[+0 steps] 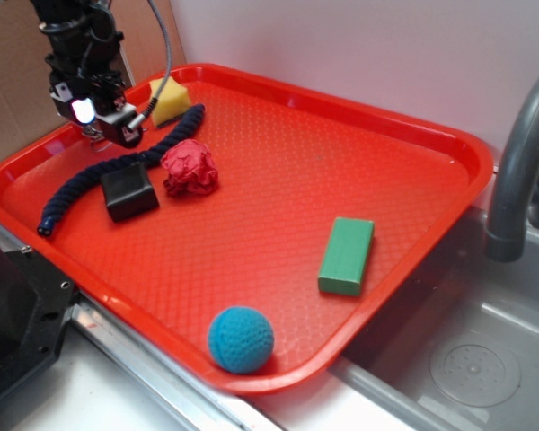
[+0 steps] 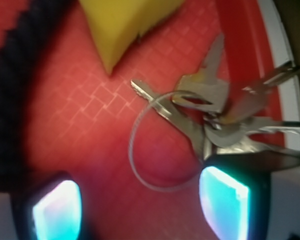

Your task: Grab the silver keys.

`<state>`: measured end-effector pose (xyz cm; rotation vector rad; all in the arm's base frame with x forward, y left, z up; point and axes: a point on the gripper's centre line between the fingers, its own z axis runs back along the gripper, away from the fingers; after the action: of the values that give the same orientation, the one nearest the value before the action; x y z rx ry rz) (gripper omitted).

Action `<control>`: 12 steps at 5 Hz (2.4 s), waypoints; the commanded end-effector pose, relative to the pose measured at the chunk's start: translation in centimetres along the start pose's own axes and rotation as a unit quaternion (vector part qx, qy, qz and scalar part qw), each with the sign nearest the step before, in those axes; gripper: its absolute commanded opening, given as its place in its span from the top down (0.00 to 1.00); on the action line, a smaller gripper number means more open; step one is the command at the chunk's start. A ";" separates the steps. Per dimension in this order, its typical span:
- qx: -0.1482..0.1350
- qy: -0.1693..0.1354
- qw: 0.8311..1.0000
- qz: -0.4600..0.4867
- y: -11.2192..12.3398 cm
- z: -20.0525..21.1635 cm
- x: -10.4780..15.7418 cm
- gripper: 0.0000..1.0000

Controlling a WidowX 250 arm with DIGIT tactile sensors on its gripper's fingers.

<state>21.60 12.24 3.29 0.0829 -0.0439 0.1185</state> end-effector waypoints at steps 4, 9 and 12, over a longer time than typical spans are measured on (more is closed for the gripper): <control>-0.028 -0.029 0.999 0.011 1.5 -2.0 1.2 1.00; -0.033 -0.113 0.993 -0.018 -3.6 10.0 -3.3 1.00; -0.124 -0.048 0.991 -0.026 -8.2 20.9 -1.6 1.00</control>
<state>20.07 1.60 22.04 -0.1630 -0.1051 0.0671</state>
